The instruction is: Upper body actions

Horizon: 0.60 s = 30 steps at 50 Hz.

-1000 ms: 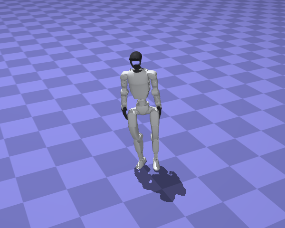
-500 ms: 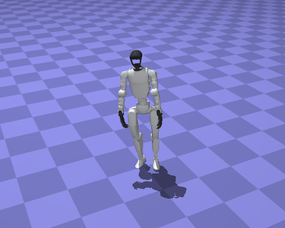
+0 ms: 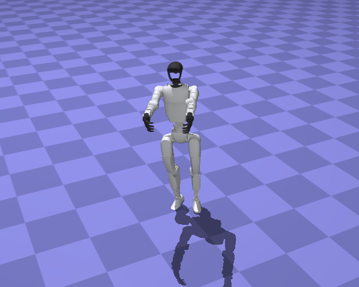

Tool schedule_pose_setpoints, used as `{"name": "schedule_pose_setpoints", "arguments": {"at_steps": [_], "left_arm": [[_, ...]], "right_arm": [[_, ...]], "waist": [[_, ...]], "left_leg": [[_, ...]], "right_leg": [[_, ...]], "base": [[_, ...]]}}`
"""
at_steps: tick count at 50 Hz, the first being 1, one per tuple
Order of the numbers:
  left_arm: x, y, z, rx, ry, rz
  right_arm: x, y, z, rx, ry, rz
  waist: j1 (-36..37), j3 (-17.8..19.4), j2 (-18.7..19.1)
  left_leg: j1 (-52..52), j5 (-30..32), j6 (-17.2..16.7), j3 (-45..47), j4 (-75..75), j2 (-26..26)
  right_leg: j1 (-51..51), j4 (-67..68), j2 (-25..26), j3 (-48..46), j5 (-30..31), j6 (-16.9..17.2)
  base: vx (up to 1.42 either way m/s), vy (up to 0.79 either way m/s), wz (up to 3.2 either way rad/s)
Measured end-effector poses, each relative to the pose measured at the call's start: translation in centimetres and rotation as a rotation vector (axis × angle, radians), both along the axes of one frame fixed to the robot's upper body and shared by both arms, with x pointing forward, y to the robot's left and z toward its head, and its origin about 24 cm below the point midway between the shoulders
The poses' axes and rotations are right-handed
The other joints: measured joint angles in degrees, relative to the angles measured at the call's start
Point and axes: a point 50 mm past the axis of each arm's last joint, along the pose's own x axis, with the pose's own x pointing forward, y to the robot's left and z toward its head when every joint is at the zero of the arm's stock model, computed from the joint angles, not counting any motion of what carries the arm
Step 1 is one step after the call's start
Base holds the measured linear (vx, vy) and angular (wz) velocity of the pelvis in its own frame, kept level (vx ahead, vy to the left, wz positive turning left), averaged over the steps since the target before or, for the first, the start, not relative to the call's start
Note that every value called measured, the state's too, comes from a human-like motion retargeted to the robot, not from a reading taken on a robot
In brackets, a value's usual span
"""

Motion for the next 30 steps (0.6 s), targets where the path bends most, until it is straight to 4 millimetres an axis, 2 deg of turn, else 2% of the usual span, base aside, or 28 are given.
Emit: {"name": "schedule_pose_setpoints", "arguments": {"at_steps": [7,22,25,28,30], "left_arm": [[0.3,-0.2,1.5,0.071,-0.063,0.013],[-0.3,0.5,-1.0,0.025,-0.024,0.015],[-0.9,0.9,-3.0,0.026,0.009,0.017],[-3.0,1.9,-8.1,0.018,0.137,0.042],[-5.4,2.7,-12.3,-0.001,0.271,0.067]], "right_arm": [[0.0,-0.7,-0.3,0.046,0.043,-0.011],[-0.4,-0.5,-1.4,0.060,0.021,-0.029],[-1.1,-1.0,-3.4,-0.023,0.018,-0.034],[-2.9,-1.6,-7.9,-0.121,0.100,-0.055],[-4.8,-1.8,-11.6,-0.158,0.193,-0.047]], "waist": [[0.08,-1.40,-0.17],[0.00,-1.04,0.15],[-0.11,-0.95,0.60],[-0.43,-1.76,1.40],[-0.42,-1.86,1.78]], "left_leg": [[-0.13,-0.32,-0.02,-0.13,0.03,-0.03],[0.01,-0.41,0.01,0.11,-0.08,-0.22],[-0.14,-0.39,-0.01,0.04,-0.02,-0.30],[0.17,-0.39,-0.04,-0.13,-0.24,-0.47],[0.58,-0.43,0.01,0.02,-0.34,-0.50]], "right_leg": [[0.01,0.05,0.13,-0.05,-0.50,-0.02],[-0.05,0.12,0.10,0.13,-0.54,-0.13],[-0.11,0.01,0.07,0.13,-0.46,-0.16],[0.05,-0.02,-0.04,0.01,-0.48,-0.18],[0.29,0.05,0.01,0.20,-0.49,-0.20]], "base": [[0.00,0.00,0.00],[0.00,0.00,0.00],[0.00,0.07,0.03],[0.09,0.08,0.04],[0.03,0.03,-0.03]]}}
